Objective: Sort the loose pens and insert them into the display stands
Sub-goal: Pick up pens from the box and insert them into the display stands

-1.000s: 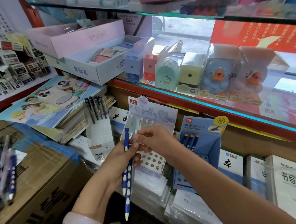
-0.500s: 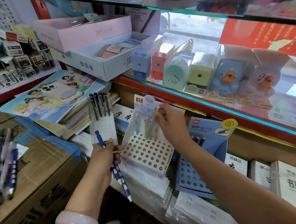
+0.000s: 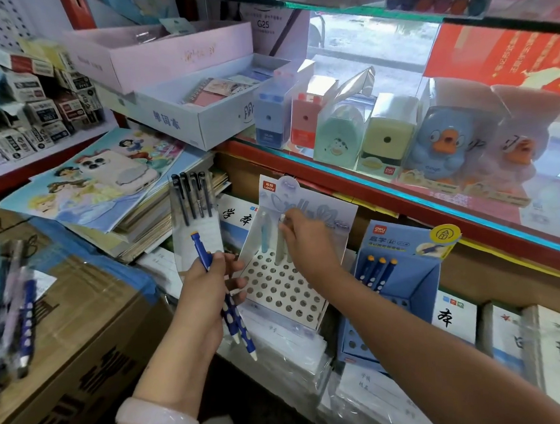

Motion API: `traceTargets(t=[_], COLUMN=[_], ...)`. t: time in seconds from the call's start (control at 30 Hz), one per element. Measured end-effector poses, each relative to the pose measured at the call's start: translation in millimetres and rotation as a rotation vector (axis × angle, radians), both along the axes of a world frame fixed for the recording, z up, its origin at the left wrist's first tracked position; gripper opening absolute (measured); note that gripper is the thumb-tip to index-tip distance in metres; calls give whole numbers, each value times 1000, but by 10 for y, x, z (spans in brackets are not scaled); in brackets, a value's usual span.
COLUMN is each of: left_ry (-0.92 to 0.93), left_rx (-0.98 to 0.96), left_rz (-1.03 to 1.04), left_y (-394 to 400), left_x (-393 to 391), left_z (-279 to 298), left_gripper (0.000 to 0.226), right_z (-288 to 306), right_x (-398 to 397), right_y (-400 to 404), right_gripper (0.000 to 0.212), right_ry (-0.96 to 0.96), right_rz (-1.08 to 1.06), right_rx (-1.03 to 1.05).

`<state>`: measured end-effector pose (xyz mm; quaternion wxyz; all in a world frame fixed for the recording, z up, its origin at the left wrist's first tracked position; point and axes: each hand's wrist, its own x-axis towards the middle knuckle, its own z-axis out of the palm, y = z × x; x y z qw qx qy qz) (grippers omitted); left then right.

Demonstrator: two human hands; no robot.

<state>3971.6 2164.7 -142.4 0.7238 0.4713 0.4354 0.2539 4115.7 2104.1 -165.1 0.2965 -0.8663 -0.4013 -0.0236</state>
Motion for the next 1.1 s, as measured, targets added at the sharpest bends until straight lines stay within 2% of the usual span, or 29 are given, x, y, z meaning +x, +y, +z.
traceTargets(t=[0.17, 0.33, 0.43, 0.53, 0.57, 0.63, 0.73, 0.9, 1.1], left_ry=[6, -29, -106, -211, -229, -232, -218, -230, -221], left_rx=[8, -12, -60, -162, -189, -210, -197, -168, -109], left_rz=[51, 40, -20, -39, -41, -58, -129, -192, -279], left_y=[18, 20, -33, -62, -62, -61, -79, -118, -158], left_x=[-1, -8, -34, -55, -62, -71, -69, -72, -61], left_z=[-16, -27, 27, 72, 82, 100, 105, 106, 44], left_gripper=[16, 22, 19, 21, 22, 24, 31, 33, 28], right_z=[-142, -195, -151, -18, 46, 184, 302, 331, 374], right_x=[3, 22, -11, -92, -133, -255, -432, -513, -337], right_y=[44, 117, 96, -12, -51, -114, -143, -183, -409], right_gripper=[23, 19, 25, 36, 30, 17, 21, 12, 11], right_ry=[54, 9, 63, 73, 102, 278, 480, 837, 778], right_rz=[-6, -7, -15, -24, -10, 112, 366, 469, 322], right_rx=[-84, -169, -147, -28, 41, 126, 8, -17, 131])
